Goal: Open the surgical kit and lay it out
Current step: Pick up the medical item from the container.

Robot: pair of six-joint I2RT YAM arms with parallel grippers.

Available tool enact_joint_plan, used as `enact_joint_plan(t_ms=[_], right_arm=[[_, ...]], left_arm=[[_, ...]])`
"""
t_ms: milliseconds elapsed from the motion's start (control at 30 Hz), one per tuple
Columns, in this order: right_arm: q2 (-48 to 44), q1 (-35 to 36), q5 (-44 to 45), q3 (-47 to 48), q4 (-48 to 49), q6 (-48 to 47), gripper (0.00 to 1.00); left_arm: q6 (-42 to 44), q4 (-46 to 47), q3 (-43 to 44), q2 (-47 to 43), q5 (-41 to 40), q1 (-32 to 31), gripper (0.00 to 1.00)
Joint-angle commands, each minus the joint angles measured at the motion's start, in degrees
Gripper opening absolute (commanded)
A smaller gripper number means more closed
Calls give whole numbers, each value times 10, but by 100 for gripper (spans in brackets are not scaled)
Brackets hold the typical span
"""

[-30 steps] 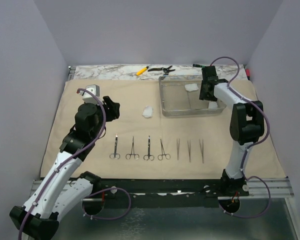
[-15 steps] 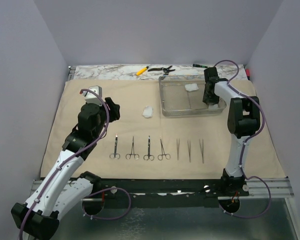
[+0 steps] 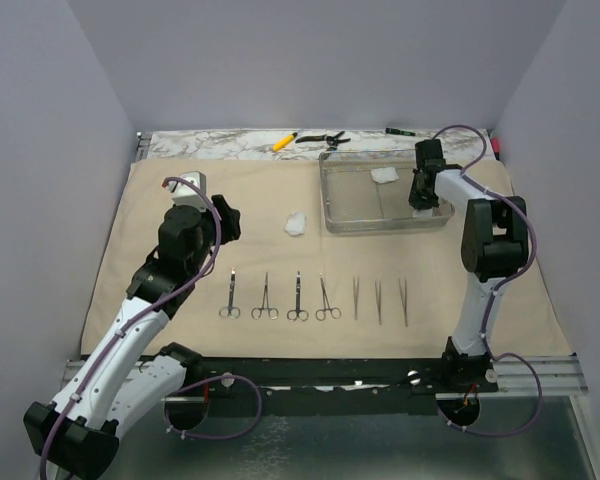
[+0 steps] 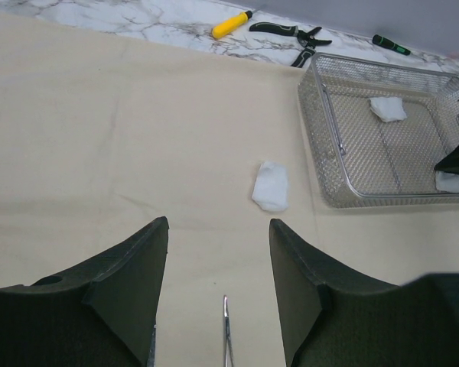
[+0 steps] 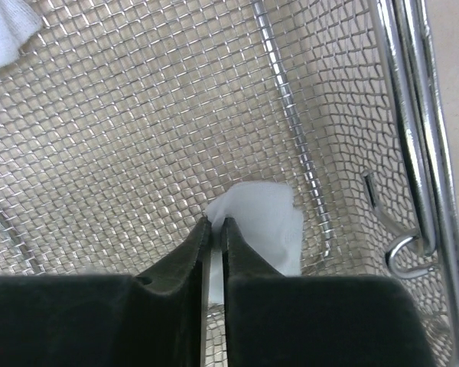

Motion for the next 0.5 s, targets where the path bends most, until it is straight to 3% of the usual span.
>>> enact_joint_plan(t_ms=[0, 233, 467], right_arm=[[-8, -9, -12, -33, -15, 5, 3], [-65, -9, -19, -22, -9, 5, 1], [-156, -8, -109, -40, 33, 18, 1]], left_arm=[[6, 10, -8, -14, -9, 2, 57], [5, 11, -9, -23, -9, 2, 57], [4, 10, -12, -29, -7, 2, 57]])
